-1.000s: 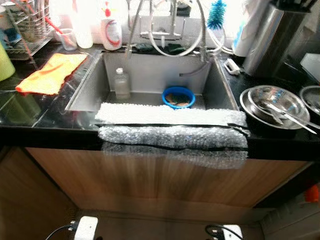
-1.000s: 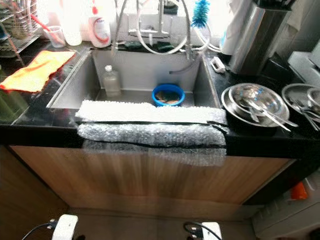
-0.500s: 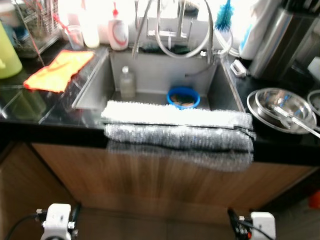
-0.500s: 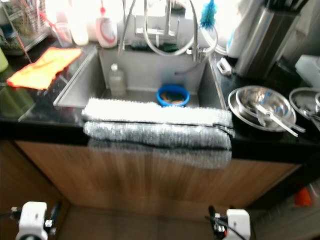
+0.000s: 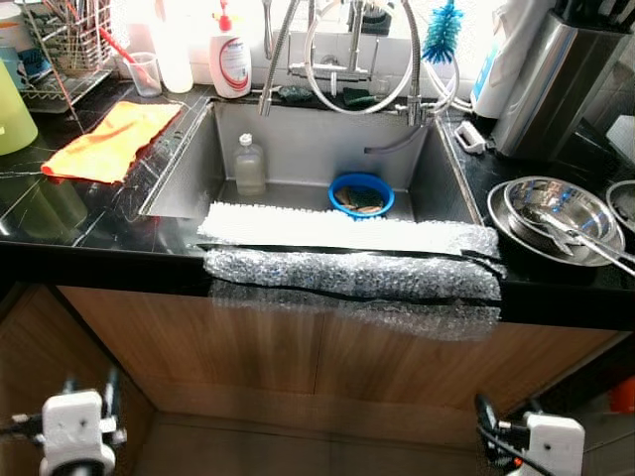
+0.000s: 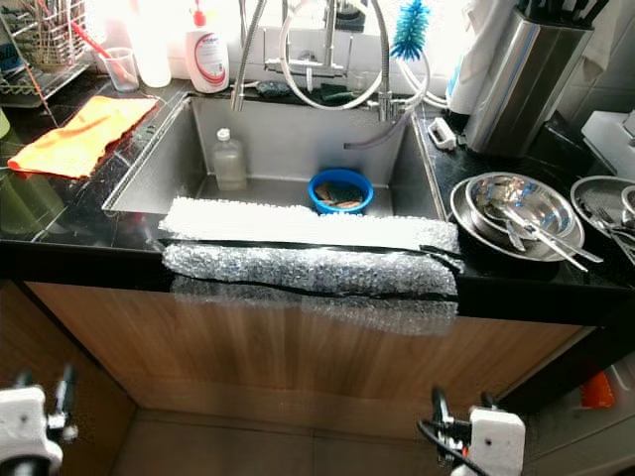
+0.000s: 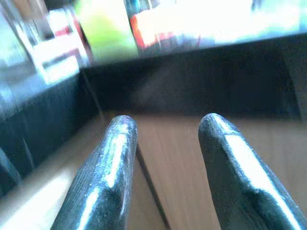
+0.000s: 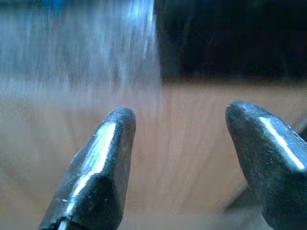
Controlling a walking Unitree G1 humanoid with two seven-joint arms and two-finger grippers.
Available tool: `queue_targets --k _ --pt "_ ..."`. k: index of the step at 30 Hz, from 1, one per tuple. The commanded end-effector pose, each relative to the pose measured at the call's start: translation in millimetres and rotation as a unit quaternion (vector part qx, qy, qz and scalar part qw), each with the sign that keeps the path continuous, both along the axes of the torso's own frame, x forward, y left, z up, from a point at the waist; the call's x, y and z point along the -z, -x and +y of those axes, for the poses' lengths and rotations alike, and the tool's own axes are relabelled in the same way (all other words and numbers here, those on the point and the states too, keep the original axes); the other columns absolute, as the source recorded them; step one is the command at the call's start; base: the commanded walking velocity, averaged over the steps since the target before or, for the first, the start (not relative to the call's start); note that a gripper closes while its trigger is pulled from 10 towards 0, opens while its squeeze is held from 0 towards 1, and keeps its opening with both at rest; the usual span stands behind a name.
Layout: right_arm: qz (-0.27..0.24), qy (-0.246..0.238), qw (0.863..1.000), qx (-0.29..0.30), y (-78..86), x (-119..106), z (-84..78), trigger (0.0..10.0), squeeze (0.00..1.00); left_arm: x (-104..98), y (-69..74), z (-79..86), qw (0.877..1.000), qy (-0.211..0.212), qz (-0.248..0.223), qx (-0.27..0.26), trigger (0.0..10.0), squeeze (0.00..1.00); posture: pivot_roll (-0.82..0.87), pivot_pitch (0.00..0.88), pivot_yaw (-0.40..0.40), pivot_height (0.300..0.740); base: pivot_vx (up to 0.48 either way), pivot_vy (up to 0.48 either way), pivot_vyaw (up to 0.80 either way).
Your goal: Kitchen organization
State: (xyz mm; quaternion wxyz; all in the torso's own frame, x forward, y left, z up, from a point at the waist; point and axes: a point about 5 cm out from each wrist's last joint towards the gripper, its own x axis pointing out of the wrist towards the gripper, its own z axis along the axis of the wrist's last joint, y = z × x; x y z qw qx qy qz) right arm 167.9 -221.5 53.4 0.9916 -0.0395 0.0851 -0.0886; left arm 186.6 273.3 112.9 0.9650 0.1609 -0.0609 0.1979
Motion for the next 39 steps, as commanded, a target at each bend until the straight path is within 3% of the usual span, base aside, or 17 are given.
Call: queue_targets --k 1,5,8,9,10,17,18,19,20,28,36,39 --pt "-0.038 0.008 0.999 0.002 -16.8 -22.8 -2.6 10.0 0.00 -25.8 -12.9 -1.1 0.999 -0.008 -0.040 0.003 10.0 0.00 -0.04 0.000 -0.059 0.740 0.000 0.000 0.00" --pt "-0.071 0.006 0.997 -0.013 -37.4 -43.5 3.0 10.0 0.00 -51.4 -32.4 -13.1 0.997 -0.012 -0.073 0.026 10.0 0.00 -0.03 0.000 -0.063 0.740 0.000 0.000 0.00" --pt "-0.081 0.002 0.997 -0.020 -45.7 -50.5 6.6 10.0 0.00 -57.1 -39.9 -24.0 0.996 0.000 -0.079 0.043 10.0 0.00 -0.03 0.000 -0.070 0.740 0.000 0.000 0.00" --pt "-0.089 0.001 0.996 -0.026 -51.4 -54.2 9.8 10.0 0.00 -59.9 -46.7 -36.0 0.994 -0.005 -0.082 0.073 10.0 0.00 -0.03 0.000 -0.073 0.740 0.000 0.000 0.00" --pt "-0.089 0.001 0.996 -0.026 -51.4 -54.2 9.8 10.0 0.00 -59.9 -46.7 -36.0 0.994 -0.005 -0.082 0.073 10.0 0.00 -0.03 0.000 -0.073 0.740 0.000 0.000 0.00" --pt "-0.116 -0.018 0.993 -0.032 -70.0 -65.3 20.3 10.0 0.00 -75.0 -75.5 -79.6 0.982 -0.015 -0.092 0.166 10.0 0.00 -0.03 0.000 -0.079 0.740 0.000 0.000 0.00" --pt "-0.117 -0.022 0.992 -0.035 -72.6 -65.3 22.7 10.0 0.20 -75.7 -79.0 -85.8 0.980 -0.009 -0.092 0.177 10.0 0.00 -0.03 0.000 -0.080 0.740 0.000 0.000 0.00" --pt "-0.117 -0.022 0.992 -0.035 -72.6 -65.3 22.7 10.0 0.20 -75.7 -79.0 -85.8 0.980 -0.009 -0.092 0.177 10.0 0.00 -0.03 0.000 -0.080 0.740 0.000 0.000 0.00" --pt "-0.120 -0.026 0.992 -0.037 -74.7 -65.9 24.4 10.0 1.00 -76.2 -82.3 -89.8 0.978 -0.006 -0.094 0.185 10.0 0.00 -0.03 0.000 -0.084 0.740 0.000 0.000 0.00" --pt "-0.117 -0.094 0.989 -0.002 -87.4 -60.4 27.3 10.0 1.00 -69.4 -102.9 -111.1 0.971 0.020 -0.082 0.222 10.0 0.00 -0.03 0.000 -0.086 0.740 0.000 0.000 0.00" --pt "-0.137 -0.088 0.987 0.002 -94.2 -67.8 26.5 10.0 1.00 -83.3 -110.5 -128.2 0.960 0.029 -0.113 0.256 10.0 0.00 -0.03 0.000 -0.089 0.740 0.000 0.000 0.00" --pt "-0.140 -0.065 0.988 0.013 -95.1 -69.3 21.3 10.0 1.00 -87.7 -112.5 -134.9 0.954 0.028 -0.120 0.273 10.0 0.00 -0.03 0.000 -0.089 0.740 0.000 0.000 0.00"
